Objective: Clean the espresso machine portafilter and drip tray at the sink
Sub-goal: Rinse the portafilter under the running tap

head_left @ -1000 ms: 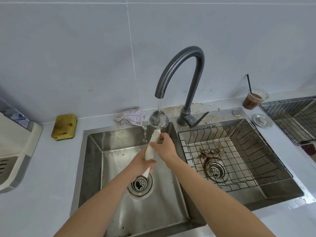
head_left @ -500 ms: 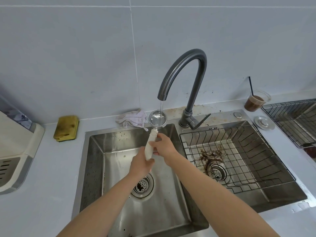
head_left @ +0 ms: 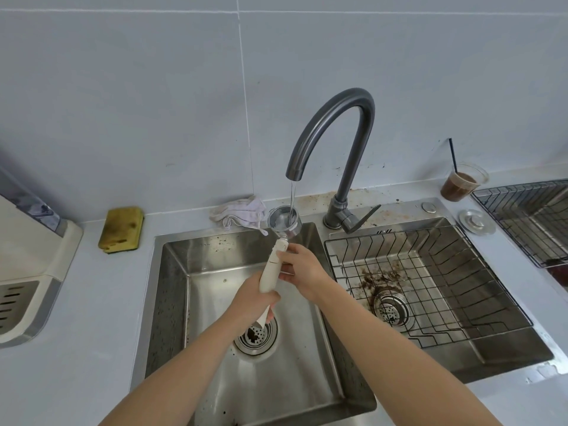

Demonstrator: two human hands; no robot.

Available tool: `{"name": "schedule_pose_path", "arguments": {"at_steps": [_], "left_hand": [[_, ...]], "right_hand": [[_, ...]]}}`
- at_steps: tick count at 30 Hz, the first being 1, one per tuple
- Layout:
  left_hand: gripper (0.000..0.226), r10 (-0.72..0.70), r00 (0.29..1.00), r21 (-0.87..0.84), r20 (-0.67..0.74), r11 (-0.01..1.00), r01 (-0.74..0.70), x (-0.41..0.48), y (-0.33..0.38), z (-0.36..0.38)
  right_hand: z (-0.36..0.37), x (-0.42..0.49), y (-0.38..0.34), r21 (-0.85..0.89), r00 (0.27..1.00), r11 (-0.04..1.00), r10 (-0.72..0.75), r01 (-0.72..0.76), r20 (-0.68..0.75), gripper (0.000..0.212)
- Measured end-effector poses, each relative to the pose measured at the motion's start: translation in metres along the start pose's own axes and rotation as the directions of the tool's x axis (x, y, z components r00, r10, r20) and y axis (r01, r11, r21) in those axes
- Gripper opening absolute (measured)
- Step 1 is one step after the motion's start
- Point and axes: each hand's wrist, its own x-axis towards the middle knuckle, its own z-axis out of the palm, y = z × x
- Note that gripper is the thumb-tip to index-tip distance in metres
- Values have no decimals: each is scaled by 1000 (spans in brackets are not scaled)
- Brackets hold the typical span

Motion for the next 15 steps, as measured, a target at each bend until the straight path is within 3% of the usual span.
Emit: {"name": "schedule_pose_path", "arguments": {"at_steps": [8, 12, 15], "left_hand": [[27, -55, 975, -334, 214, 934, 126, -8, -15, 5], [36, -69, 959, -381, 275, 908, 175, -9, -19, 7], [44, -95, 966, -362, 241, 915, 180, -9, -25, 5]], "right_hand": [[-10, -11, -3, -17, 994, 1000, -20, 22, 110, 12], [-8, -15, -4, -67, 997, 998, -15, 20, 81, 14], [-6, -16, -4, -122, 999, 992, -31, 34, 24, 24]]}}
